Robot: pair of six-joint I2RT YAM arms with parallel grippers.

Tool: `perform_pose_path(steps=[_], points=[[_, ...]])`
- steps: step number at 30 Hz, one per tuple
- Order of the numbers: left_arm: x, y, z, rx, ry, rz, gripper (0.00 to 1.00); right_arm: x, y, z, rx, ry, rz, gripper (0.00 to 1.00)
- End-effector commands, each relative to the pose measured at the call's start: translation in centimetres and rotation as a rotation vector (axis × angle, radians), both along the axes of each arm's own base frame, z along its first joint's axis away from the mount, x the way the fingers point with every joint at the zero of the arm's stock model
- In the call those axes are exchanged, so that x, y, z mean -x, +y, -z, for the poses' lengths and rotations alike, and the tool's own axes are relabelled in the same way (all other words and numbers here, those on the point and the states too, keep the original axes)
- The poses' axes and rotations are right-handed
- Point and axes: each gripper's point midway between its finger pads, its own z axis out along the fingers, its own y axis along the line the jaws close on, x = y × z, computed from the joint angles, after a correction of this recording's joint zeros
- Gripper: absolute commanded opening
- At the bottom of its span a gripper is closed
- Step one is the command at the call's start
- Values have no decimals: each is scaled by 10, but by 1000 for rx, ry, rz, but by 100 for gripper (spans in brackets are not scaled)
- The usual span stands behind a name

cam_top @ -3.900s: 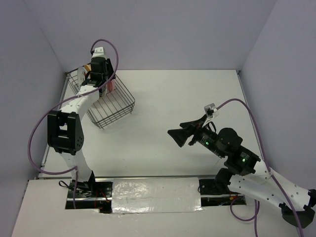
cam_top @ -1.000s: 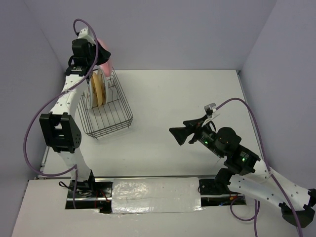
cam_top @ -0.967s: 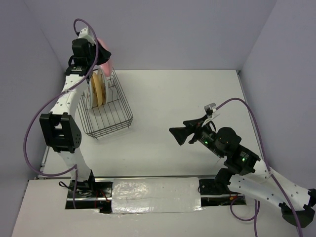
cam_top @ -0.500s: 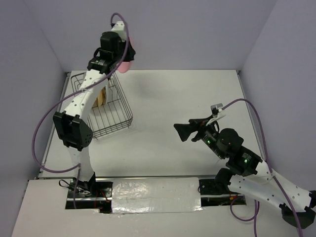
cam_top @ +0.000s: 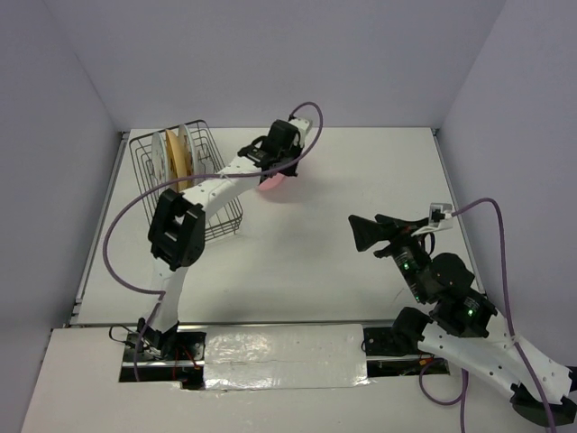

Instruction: Unload the plates from the dish rack

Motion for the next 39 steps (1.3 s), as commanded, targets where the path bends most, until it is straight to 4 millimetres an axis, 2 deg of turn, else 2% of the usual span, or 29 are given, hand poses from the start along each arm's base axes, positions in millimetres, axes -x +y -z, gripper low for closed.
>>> perform_pose_path(steps=[1, 3, 7, 11, 23, 31, 35, 39], points=[[-19, 4, -2, -56, -64, -42, 0, -2, -22, -5, -65, -8, 99, 100], [-20, 3, 3, -70, -62, -54, 0, 1, -26, -9, -84, -24, 95, 100], [-20, 1, 32, -113, -20, -54, 0, 5, -26, -13, -102, -47, 78, 100], [-19, -3, 55, -127, -1, -37, 10, 5, -24, -13, -90, -39, 73, 100], [-3, -34, 80, -128, 21, 8, 27, 3, -16, -12, -69, -32, 51, 100], [-2, -39, 110, -125, 64, 7, 33, 5, -14, -14, -81, -34, 28, 100], [-1, -36, 113, -133, 57, -3, 34, 8, -14, -18, -84, -36, 18, 100], [-1, -34, 91, -129, 38, -5, 36, 11, -13, -20, -93, -48, -1, 100]])
